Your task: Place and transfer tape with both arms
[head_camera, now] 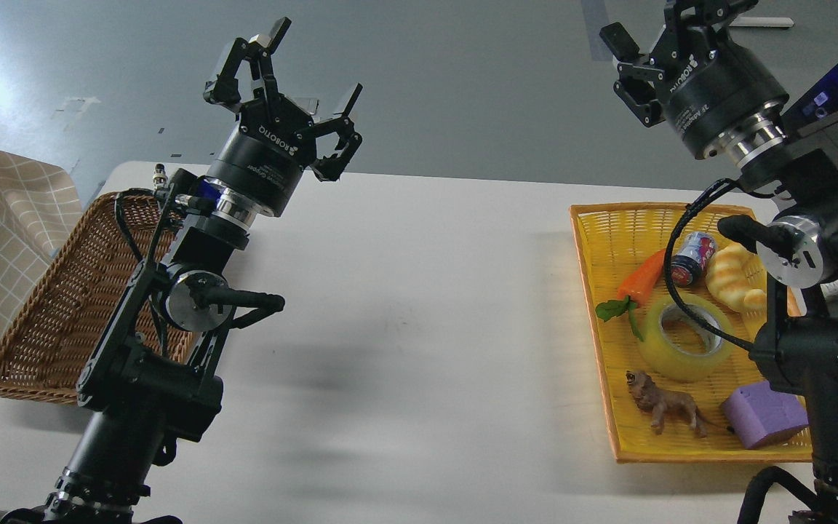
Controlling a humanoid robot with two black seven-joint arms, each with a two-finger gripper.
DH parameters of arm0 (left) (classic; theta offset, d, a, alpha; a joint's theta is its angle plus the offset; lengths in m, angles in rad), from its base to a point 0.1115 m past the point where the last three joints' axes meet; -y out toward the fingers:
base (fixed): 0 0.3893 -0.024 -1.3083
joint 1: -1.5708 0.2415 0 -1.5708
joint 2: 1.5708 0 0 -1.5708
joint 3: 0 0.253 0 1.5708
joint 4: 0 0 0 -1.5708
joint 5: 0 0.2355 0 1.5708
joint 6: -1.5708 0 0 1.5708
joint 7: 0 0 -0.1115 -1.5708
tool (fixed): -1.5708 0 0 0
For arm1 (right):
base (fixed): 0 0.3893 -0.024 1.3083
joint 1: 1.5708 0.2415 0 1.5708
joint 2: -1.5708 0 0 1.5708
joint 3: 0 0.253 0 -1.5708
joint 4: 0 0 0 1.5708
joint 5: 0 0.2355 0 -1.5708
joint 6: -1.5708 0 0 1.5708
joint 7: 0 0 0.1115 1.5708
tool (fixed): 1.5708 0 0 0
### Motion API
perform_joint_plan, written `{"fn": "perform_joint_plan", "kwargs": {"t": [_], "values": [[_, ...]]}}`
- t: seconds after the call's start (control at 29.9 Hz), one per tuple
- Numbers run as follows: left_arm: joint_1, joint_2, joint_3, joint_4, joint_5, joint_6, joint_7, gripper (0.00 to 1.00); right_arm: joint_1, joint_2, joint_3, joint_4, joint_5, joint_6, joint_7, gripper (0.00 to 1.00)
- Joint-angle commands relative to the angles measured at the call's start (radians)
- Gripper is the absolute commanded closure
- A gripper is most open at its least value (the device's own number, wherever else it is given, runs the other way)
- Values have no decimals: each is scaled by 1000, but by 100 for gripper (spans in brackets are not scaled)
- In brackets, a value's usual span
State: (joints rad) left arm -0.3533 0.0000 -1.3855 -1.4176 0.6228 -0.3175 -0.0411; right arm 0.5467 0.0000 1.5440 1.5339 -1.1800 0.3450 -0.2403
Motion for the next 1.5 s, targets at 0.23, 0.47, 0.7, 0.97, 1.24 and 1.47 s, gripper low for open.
{"fn": "perform_joint_plan", "kwargs": {"t": [0.23, 0.47, 0.7, 0.97, 1.24, 1.47], "values": [[4, 0, -1, 9, 0, -3, -3, 2, -8, 0, 1, -5, 0, 97, 53, 0], [-1, 0, -1, 9, 0, -5, -3, 2, -27, 0, 2, 6, 11, 100, 96, 0], [-6, 0, 0, 9, 0, -5, -3, 2, -31, 0, -1, 8, 33, 100, 95, 0], [-13, 0, -1, 11, 0, -2, -3, 2, -48, 0, 2, 12, 33, 100, 96, 0], [-12, 0, -3, 11, 0, 5, -5, 2, -51, 0, -16, 14, 31, 101, 95, 0], [-13, 0, -3, 9, 0, 6, -3, 2, -51, 0, -24, 18, 31, 101, 95, 0]]}}
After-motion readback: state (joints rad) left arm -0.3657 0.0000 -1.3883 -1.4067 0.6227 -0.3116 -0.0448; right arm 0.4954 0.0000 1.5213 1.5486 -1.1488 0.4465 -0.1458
